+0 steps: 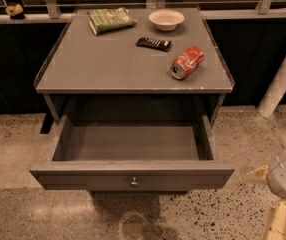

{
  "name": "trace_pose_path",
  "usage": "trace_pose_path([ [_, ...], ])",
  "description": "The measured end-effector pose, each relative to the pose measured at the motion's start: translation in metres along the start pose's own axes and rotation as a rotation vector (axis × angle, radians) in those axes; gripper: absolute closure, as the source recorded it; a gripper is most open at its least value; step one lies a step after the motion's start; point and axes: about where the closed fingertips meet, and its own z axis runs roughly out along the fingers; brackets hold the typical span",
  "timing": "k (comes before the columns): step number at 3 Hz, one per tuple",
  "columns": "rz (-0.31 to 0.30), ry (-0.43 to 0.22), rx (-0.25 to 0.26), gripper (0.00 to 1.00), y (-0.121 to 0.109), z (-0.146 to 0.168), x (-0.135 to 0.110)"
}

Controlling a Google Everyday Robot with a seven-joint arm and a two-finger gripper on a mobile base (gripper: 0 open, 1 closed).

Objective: Close top drawer

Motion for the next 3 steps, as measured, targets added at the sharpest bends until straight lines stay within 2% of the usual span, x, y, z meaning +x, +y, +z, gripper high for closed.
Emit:
trace_pose_path([
  [1, 0.000, 0.000, 0.000, 0.00, 0.000, 0.000, 0.000],
  [2, -0.027, -0.085, -0.031, 0.00, -0.001, 0.012, 0.013],
  [3, -0.064, -0.255, -0.136, 0.00, -0.007, 0.065, 0.034],
])
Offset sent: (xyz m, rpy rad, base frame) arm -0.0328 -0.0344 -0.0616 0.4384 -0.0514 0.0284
